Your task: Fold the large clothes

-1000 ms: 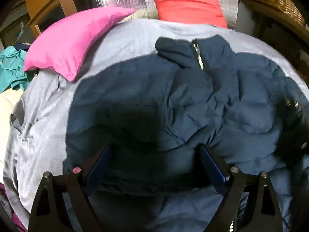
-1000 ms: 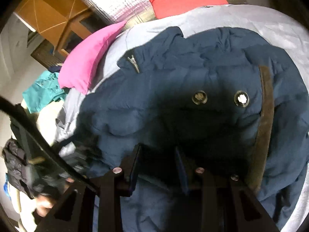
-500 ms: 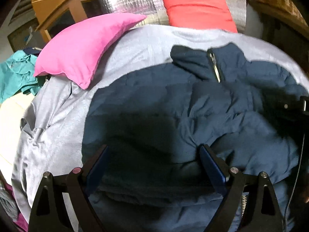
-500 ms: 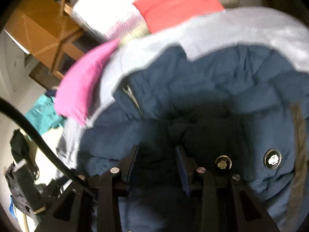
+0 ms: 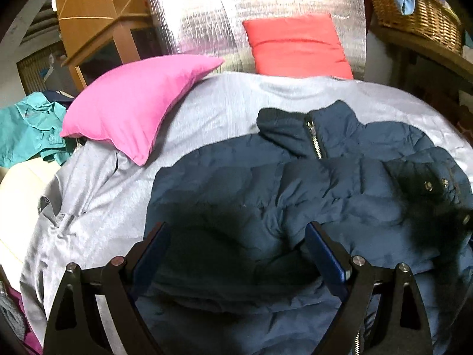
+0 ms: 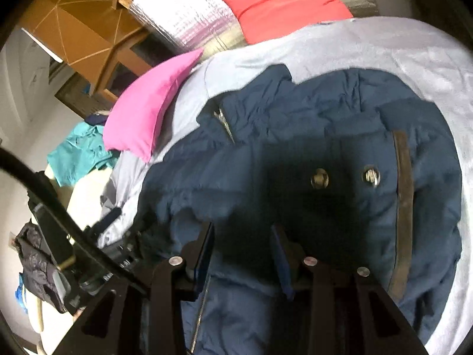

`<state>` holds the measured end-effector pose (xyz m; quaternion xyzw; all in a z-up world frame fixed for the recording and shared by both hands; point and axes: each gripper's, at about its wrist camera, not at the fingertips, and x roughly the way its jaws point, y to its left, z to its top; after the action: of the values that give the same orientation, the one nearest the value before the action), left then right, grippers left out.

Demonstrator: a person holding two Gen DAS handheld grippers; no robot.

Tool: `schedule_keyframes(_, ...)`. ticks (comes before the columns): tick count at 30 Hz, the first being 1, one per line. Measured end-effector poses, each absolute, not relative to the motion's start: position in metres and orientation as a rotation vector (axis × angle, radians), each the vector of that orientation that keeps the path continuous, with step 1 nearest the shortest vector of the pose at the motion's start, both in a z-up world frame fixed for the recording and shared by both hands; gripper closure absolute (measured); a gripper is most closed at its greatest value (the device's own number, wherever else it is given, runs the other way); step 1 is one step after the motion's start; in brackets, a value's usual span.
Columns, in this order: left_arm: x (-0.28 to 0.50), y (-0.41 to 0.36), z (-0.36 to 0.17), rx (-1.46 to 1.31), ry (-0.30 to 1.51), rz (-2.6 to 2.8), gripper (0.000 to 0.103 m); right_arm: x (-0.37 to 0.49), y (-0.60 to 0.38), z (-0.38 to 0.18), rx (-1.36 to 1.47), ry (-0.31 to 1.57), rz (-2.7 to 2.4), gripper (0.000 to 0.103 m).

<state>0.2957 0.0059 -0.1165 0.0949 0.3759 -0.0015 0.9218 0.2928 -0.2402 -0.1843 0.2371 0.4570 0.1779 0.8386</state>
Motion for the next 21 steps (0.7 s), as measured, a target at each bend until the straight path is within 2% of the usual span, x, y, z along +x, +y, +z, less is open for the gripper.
schedule_keyframes(4, 0.293, 0.005, -0.112, 0.200, 0.753, -0.002, 0.011, 0.302, -0.232, -0.210, 0.451, 1.066, 0.349, 0.066)
schedule_keyframes(9, 0.297, 0.006, -0.114, 0.205, 0.756, 0.006, 0.011, 0.301, -0.236, -0.194, 0.444, 1.046, 0.375, 0.066)
schedule_keyframes(16, 0.300, 0.007, -0.117, 0.214, 0.762, 0.014, 0.011, 0.306, -0.235, -0.209, 0.416, 1.116, 0.405, 0.065)
schedule_keyframes(21, 0.300, 0.006, -0.118, 0.222, 0.763, 0.014, 0.011, 0.297, -0.269, -0.167, 0.466, 0.908, 0.342, 0.065)
